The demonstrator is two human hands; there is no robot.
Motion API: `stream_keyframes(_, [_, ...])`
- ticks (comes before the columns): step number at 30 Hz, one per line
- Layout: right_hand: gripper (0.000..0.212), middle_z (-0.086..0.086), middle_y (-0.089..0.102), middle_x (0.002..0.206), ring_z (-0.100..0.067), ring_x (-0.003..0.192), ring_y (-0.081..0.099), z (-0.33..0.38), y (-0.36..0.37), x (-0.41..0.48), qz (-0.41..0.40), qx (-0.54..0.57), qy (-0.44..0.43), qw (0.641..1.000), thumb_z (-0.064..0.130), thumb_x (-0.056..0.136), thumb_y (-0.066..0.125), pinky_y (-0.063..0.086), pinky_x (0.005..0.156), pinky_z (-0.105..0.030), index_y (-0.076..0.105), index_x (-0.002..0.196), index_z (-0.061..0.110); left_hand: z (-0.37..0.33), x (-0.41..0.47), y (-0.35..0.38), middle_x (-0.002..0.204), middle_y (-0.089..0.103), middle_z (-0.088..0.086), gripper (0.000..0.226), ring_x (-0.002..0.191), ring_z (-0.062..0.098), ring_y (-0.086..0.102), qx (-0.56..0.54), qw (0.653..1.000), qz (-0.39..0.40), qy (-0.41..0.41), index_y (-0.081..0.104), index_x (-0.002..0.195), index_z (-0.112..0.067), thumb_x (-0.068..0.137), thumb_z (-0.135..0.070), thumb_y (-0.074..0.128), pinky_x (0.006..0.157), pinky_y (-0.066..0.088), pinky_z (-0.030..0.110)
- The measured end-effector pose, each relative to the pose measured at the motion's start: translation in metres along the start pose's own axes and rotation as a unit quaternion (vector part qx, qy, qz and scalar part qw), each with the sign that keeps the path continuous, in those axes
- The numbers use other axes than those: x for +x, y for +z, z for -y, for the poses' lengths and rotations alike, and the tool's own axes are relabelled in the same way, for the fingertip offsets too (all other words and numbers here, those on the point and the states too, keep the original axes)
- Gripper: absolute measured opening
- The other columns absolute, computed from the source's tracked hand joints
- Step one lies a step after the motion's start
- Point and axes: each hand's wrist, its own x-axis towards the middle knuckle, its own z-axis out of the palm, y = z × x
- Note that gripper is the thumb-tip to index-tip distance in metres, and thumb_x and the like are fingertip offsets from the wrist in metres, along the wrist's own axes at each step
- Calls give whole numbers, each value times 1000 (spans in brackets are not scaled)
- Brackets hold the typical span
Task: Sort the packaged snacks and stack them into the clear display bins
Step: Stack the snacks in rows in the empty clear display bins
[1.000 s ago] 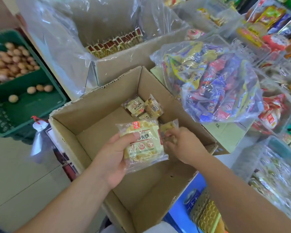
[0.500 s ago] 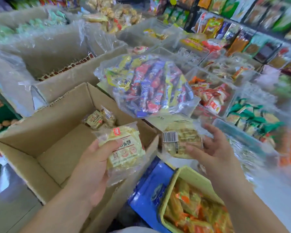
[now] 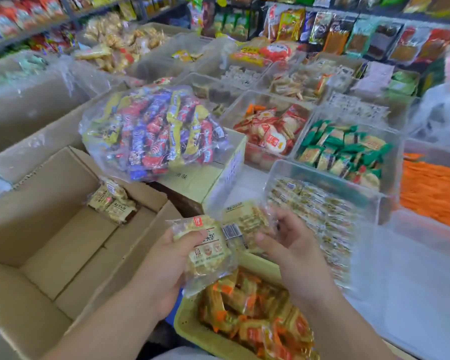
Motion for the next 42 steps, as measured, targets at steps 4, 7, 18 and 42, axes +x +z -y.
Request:
stream_keyframes(4, [56,18,63,124,-16,121,61,-10,-25,-6,-10,-115,-126,985,-18,80,64,55,95,-40,71,95,35,3,3,26,111,79,9,58,101,28,76,-9,999,15,-31,65,129,-17,74,-26,81,88,59,44])
stream_keyframes(7, [64,22,48,134,-10,138,44,-18,-34,-11,-11,-187,-187,964,-25,73,62,43,97,-15,67,93,36,5,4,41,115,77,14,60,106,33,74,-19,997,28,-69,70,125,-12,69,-33,79,95,58,50])
stream_keyframes(18, [38,15,46,153,-9,146,38,-21,-50,-19,107,-151,-163,969,27,79,73,36,105,-12,68,115,37,12,8,57,110,78,14,42,94,31,77,7,999,40,-25,73,119,-16,78,-26,78,62,62,36])
stream_keyframes(42, [19,16,66,75,-1,56,58,-12,-97,64,-116,-304,-13,945,27,83,76,37,43,-14,63,90,38,17,15,43,104,78,18,55,90,38,77,4,1000,10,15,66,120,-20,67,-20,85,64,64,45])
